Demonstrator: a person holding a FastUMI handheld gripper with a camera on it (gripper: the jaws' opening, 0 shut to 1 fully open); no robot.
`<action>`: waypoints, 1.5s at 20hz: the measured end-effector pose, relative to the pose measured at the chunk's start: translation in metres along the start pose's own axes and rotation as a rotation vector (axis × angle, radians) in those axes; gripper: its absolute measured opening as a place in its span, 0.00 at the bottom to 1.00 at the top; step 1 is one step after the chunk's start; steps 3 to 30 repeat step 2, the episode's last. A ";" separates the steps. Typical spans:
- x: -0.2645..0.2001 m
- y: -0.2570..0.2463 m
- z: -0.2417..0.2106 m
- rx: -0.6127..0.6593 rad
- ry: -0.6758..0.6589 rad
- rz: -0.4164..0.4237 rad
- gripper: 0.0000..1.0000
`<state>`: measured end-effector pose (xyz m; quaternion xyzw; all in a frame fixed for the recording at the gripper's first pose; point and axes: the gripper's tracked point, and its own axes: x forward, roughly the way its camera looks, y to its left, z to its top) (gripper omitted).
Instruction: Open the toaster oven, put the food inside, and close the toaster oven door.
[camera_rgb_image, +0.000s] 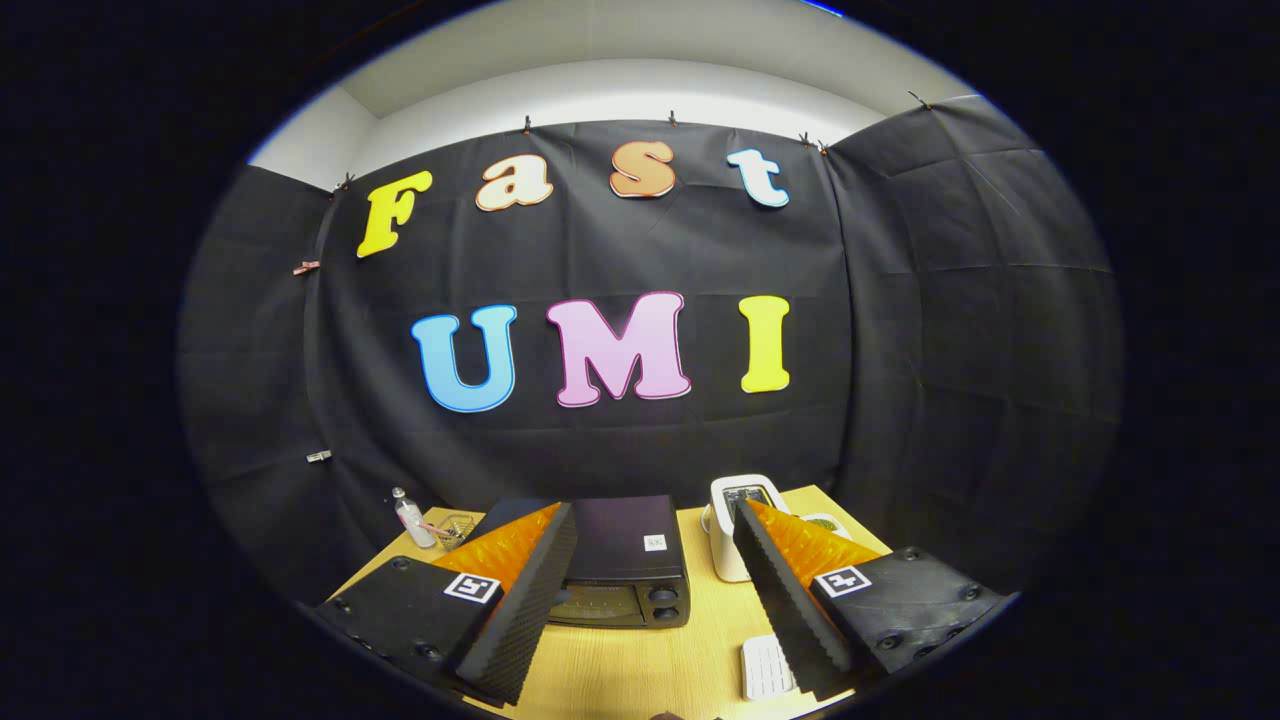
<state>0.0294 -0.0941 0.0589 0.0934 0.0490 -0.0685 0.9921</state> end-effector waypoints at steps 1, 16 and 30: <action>0.001 -0.001 0.000 -0.003 0.003 0.001 0.98; 0.003 -0.002 0.000 -0.006 0.002 0.001 0.98; 0.003 -0.002 0.000 -0.006 0.002 0.001 0.98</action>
